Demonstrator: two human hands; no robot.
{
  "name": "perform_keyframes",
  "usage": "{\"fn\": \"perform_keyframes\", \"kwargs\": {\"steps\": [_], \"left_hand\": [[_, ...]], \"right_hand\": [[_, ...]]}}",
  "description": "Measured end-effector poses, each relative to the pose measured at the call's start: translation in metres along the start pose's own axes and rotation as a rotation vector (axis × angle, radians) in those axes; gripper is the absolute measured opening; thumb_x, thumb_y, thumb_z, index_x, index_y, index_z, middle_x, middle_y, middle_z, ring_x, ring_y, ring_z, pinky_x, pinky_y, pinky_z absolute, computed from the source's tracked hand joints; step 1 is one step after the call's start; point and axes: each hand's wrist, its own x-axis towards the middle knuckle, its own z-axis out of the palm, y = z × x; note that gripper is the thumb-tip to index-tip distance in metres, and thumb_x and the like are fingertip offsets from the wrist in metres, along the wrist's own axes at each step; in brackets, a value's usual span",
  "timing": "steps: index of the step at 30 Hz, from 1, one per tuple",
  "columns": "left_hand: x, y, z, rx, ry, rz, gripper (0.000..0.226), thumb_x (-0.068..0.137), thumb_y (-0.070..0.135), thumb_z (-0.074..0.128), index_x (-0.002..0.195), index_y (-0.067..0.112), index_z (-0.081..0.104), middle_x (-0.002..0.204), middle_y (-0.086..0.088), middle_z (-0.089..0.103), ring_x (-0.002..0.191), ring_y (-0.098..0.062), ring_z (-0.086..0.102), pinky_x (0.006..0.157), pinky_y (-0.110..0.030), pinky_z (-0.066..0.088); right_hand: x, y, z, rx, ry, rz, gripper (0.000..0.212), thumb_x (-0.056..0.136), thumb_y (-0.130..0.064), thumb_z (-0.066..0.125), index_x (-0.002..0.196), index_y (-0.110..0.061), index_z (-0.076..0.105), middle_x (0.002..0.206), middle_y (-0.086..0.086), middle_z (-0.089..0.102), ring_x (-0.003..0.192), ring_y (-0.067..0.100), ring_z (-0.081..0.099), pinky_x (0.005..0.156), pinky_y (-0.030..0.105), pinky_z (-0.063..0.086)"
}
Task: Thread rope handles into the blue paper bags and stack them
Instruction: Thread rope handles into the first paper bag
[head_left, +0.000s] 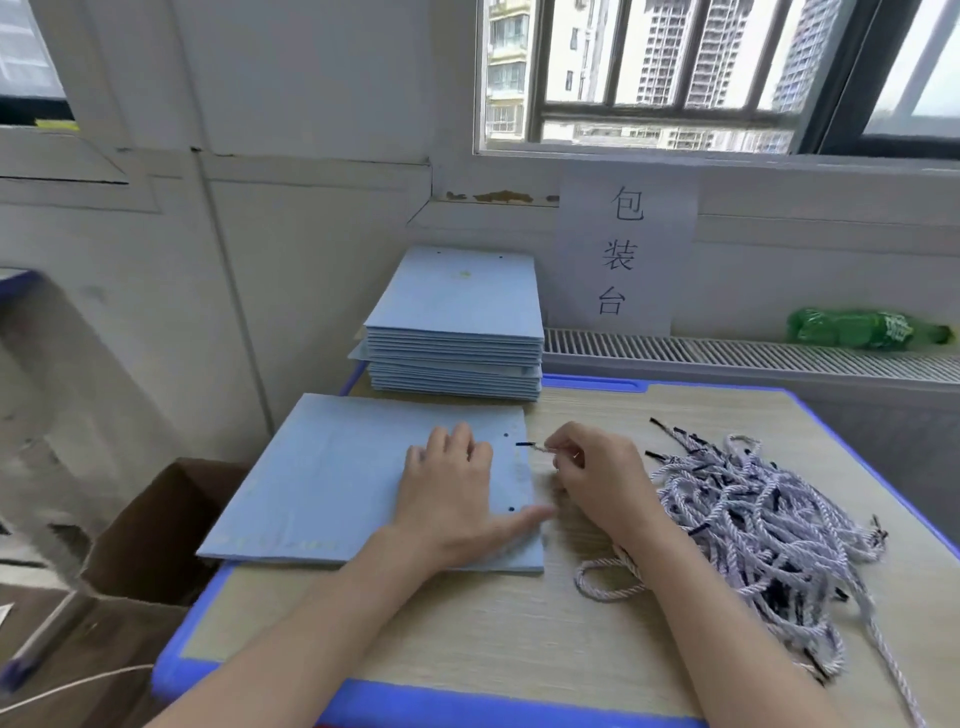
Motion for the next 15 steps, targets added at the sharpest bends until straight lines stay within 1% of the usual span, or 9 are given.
{"fn": "perform_keyframes", "kwargs": {"steps": [2, 4, 6, 7, 8, 9, 11, 13, 15], "left_hand": [[0.000, 0.003, -0.001, -0.002, -0.053, -0.004, 0.085, 0.065, 0.091, 0.028, 0.108, 0.019, 0.043, 0.110, 0.001, 0.035, 0.110, -0.020, 0.034, 0.091, -0.035, 0.030], [-0.001, 0.000, -0.002, -0.054, -0.074, 0.012, 0.070, 0.070, 0.085, 0.036, 0.100, 0.021, 0.036, 0.107, 0.003, 0.031, 0.109, -0.019, 0.032, 0.093, -0.034, 0.029], [-0.002, -0.008, -0.005, -0.124, -0.106, 0.038, 0.056, 0.077, 0.071, 0.049, 0.098, 0.022, 0.034, 0.108, 0.004, 0.032, 0.109, -0.018, 0.033, 0.093, -0.032, 0.030], [-0.002, -0.012, -0.005, -0.160, -0.131, 0.053, 0.056, 0.076, 0.069, 0.051, 0.100, 0.021, 0.037, 0.111, 0.005, 0.035, 0.111, -0.017, 0.034, 0.094, -0.031, 0.030], [-0.003, -0.017, -0.006, -0.189, -0.157, 0.065, 0.062, 0.072, 0.073, 0.049, 0.104, 0.021, 0.040, 0.115, 0.005, 0.037, 0.114, -0.016, 0.034, 0.096, -0.030, 0.030], [-0.005, -0.021, -0.006, -0.203, -0.183, 0.069, 0.074, 0.065, 0.079, 0.041, 0.111, 0.021, 0.043, 0.122, 0.006, 0.038, 0.119, -0.016, 0.033, 0.101, -0.030, 0.029], [-0.009, -0.025, -0.008, -0.191, -0.199, 0.084, 0.099, 0.055, 0.087, 0.027, 0.129, 0.023, 0.042, 0.136, 0.008, 0.032, 0.132, -0.015, 0.025, 0.112, -0.032, 0.020], [-0.011, -0.025, -0.008, -0.175, -0.182, 0.086, 0.109, 0.054, 0.090, 0.024, 0.138, 0.022, 0.037, 0.142, 0.008, 0.028, 0.136, -0.014, 0.020, 0.115, -0.033, 0.016], [-0.013, -0.023, -0.010, -0.200, -0.149, 0.093, 0.109, 0.054, 0.090, 0.026, 0.136, 0.019, 0.040, 0.140, 0.006, 0.031, 0.132, -0.013, 0.024, 0.112, -0.031, 0.022]], "right_hand": [[0.003, -0.003, 0.007, 0.000, -0.035, -0.059, 0.015, 0.087, -0.014, 0.061, 0.097, -0.011, 0.071, 0.090, 0.006, 0.068, 0.084, 0.022, 0.060, 0.074, 0.029, 0.042], [0.003, -0.002, 0.013, -0.009, -0.083, -0.163, 0.013, 0.086, -0.017, 0.065, 0.094, -0.011, 0.072, 0.089, 0.006, 0.066, 0.080, 0.022, 0.059, 0.074, 0.028, 0.042], [0.002, 0.001, 0.013, 0.014, -0.094, -0.207, 0.009, 0.083, -0.015, 0.068, 0.089, -0.010, 0.074, 0.086, 0.005, 0.065, 0.073, 0.018, 0.056, 0.067, 0.017, 0.038], [0.002, 0.002, 0.010, 0.036, -0.089, -0.205, 0.007, 0.082, -0.013, 0.069, 0.086, -0.009, 0.073, 0.084, 0.004, 0.065, 0.070, 0.015, 0.054, 0.064, 0.011, 0.036], [0.001, 0.002, 0.006, 0.062, -0.082, -0.200, 0.005, 0.082, -0.012, 0.070, 0.084, -0.009, 0.073, 0.082, 0.004, 0.064, 0.068, 0.013, 0.052, 0.063, 0.009, 0.035], [0.000, 0.001, 0.001, 0.090, -0.077, -0.193, 0.003, 0.082, -0.011, 0.070, 0.083, -0.009, 0.072, 0.081, 0.003, 0.063, 0.065, 0.009, 0.051, 0.062, 0.008, 0.035], [-0.005, -0.003, -0.005, 0.160, -0.076, -0.178, 0.004, 0.082, -0.010, 0.069, 0.080, -0.013, 0.071, 0.079, -0.001, 0.062, 0.061, 0.003, 0.049, 0.061, 0.010, 0.036], [-0.011, -0.010, -0.005, 0.211, -0.086, -0.190, 0.008, 0.083, -0.008, 0.068, 0.078, -0.015, 0.069, 0.077, -0.006, 0.059, 0.060, -0.001, 0.049, 0.061, 0.011, 0.036], [-0.015, -0.016, -0.002, 0.228, -0.119, -0.221, 0.009, 0.084, -0.007, 0.066, 0.078, -0.013, 0.069, 0.076, -0.008, 0.057, 0.061, -0.002, 0.050, 0.061, 0.010, 0.036]]}}
